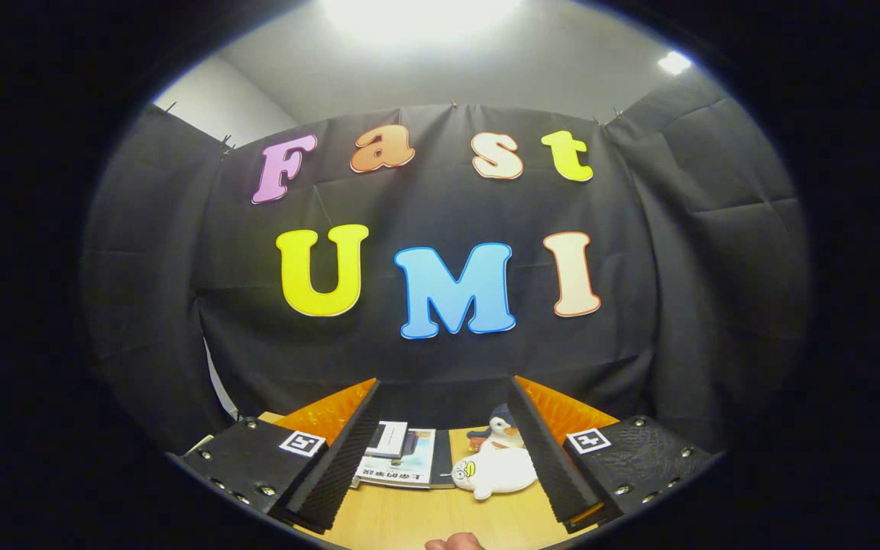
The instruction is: Open the storage box then place both shoes into the box .Put the left shoe in first, then the right shoe, with the right side of both shoes facing outward in a uniform manner.
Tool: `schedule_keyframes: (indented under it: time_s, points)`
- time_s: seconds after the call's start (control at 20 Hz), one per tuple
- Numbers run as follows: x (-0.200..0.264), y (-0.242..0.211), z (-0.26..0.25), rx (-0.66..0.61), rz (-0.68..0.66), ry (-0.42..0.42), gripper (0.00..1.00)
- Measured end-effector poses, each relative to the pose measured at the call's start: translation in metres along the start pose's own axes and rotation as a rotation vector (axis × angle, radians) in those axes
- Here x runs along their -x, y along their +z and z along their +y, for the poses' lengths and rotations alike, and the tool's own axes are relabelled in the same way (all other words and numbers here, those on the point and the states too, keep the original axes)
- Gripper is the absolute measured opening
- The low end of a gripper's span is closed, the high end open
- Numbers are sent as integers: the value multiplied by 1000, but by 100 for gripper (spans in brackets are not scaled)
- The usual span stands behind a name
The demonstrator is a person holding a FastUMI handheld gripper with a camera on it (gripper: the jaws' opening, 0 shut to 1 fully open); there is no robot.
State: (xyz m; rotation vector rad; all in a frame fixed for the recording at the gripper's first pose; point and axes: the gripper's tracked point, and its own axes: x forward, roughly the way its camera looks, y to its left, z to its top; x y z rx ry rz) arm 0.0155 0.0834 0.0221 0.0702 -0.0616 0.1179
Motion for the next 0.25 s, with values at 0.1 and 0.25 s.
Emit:
schedule_keyframes:
  time_s: [0.1, 0.25]
  points:
    - [4, 10, -9, 10, -35, -8, 99]
    - [-3, 7, -27, 53, -67, -17, 99]
